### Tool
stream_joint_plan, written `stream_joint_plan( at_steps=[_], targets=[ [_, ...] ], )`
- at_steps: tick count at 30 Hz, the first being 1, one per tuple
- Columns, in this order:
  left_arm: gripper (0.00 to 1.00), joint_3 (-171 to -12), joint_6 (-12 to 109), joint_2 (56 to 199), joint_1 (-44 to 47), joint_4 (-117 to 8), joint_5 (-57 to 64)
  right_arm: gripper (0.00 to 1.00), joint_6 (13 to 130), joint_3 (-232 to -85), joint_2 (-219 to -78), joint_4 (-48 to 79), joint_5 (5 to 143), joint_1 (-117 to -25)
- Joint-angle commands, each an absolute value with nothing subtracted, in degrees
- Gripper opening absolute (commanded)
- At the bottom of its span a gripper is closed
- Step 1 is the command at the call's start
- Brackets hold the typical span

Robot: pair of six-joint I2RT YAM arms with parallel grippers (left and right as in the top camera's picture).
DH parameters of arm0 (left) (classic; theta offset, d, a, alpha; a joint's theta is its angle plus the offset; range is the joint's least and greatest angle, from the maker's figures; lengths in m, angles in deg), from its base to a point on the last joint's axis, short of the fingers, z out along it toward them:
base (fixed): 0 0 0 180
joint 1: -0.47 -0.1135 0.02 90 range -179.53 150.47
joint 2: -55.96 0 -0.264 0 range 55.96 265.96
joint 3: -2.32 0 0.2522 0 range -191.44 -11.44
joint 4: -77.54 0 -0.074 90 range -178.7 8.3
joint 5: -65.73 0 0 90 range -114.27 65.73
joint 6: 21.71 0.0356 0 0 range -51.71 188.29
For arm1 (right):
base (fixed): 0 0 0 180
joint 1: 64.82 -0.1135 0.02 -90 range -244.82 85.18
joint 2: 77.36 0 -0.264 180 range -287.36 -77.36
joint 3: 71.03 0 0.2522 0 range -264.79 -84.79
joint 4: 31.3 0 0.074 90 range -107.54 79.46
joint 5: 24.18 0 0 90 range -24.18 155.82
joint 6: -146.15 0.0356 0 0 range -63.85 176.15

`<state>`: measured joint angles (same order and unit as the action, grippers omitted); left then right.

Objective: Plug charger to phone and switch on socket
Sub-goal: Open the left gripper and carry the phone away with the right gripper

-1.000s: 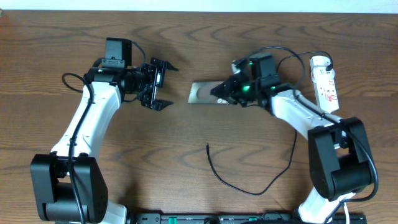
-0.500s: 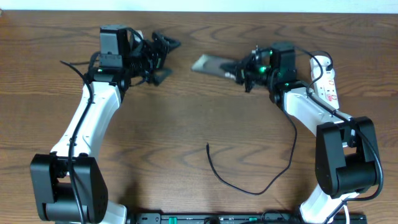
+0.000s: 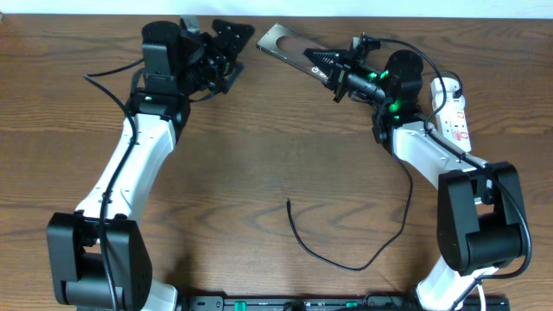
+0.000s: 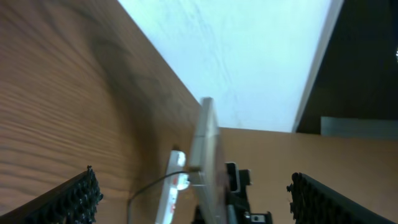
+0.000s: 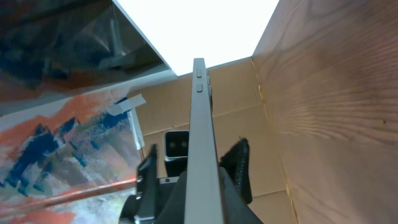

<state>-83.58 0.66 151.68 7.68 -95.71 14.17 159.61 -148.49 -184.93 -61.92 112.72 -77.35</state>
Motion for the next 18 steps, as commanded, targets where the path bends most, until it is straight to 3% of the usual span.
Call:
stream_joint_plan(
  at_steps=[1,18],
  targets=[
    [0.94,-84.7,-1.4,150.8,9.2,-96.8,13.9,0.01,160.6,-149.2,-184.6,-62.6,112.8,-78.2],
    [0.94,-84.6,-2.4,150.8,12.7,-96.8,11.7,0.01,161.9,-149.2,-184.6,-65.4,112.6,-82.5]
  ],
)
